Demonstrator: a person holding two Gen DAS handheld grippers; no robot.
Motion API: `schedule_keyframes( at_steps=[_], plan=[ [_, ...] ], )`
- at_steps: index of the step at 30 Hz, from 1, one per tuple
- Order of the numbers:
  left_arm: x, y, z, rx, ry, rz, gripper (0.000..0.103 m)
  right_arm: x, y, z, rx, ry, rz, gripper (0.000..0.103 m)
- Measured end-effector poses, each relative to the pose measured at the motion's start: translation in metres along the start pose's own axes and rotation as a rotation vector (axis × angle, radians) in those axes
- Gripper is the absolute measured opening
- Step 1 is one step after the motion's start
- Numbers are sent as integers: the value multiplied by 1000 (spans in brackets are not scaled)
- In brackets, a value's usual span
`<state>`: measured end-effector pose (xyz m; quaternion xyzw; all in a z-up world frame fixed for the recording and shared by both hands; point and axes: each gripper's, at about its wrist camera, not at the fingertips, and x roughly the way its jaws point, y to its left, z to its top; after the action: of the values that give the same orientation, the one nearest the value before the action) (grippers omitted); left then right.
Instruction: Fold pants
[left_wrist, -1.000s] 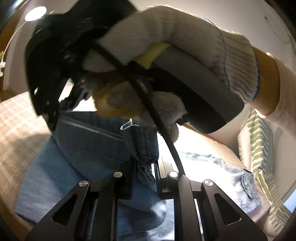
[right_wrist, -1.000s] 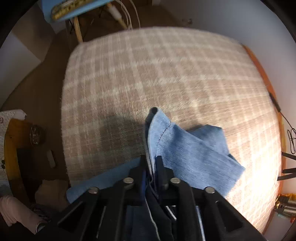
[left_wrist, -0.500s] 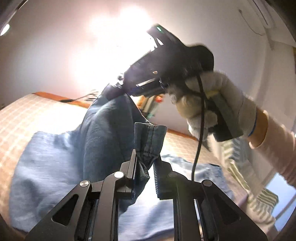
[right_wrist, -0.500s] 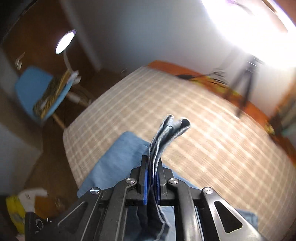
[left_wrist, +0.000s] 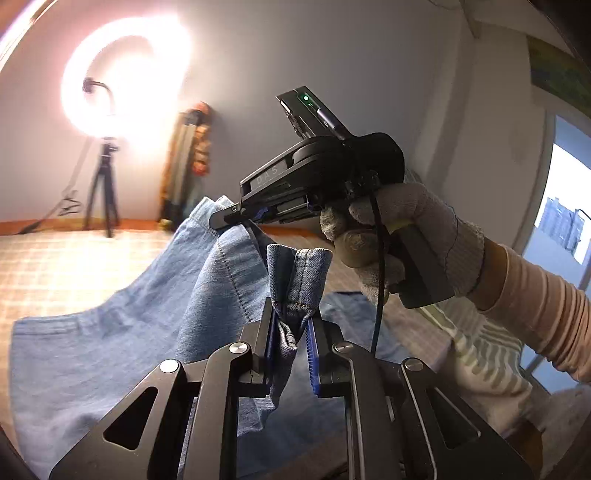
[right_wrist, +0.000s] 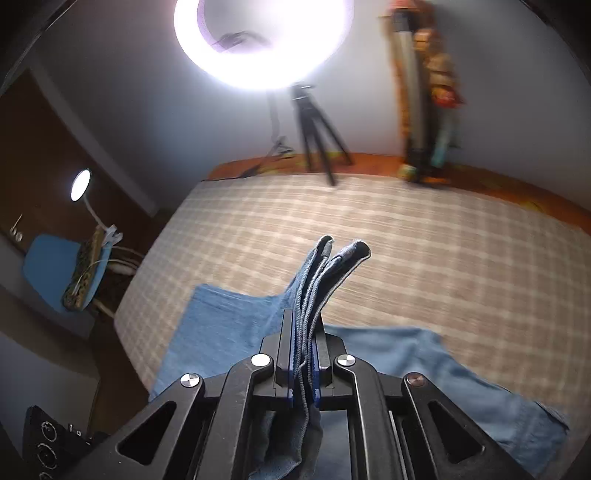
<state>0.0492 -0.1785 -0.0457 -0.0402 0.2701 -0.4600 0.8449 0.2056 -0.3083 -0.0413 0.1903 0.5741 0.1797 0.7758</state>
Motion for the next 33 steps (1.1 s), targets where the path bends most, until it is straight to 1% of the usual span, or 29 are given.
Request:
schedule_keyframes(
  at_steps=[6, 10, 15, 18, 21, 23, 25, 26, 30, 33],
  plan=[
    [36, -36, 1, 52, 58, -89, 13, -32, -57, -24, 76, -32, -59, 4],
    [66, -65, 4, 92, 103, -153, 13, -54, -86, -40, 114, -55, -88, 4],
    [93, -95, 3, 140, 149, -227, 13, -81, -131, -67, 193, -80, -129, 4],
    [106, -113, -2, 172, 185, -266, 13, -91, -156, -85, 235, -84, -159, 4],
    [124, -124, -6, 200, 223, -295, 13, -97, -178, -101, 281, -88, -167, 4],
    [134, -127, -4, 215, 246, -306, 13, -98, -188, -109, 301, -90, -175, 4],
    [140, -125, 0, 205, 254, -314, 13, -98, -198, -117, 305, -96, -193, 4],
    [144, -123, 2, 196, 275, -327, 13, -97, -201, -120, 304, -96, -207, 4],
    [149, -119, 4, 168, 322, -352, 13, -87, -217, -127, 333, -91, -198, 4],
    [144, -116, 5, 155, 349, -373, 21, -81, -223, -130, 334, -82, -212, 4]
  ],
)
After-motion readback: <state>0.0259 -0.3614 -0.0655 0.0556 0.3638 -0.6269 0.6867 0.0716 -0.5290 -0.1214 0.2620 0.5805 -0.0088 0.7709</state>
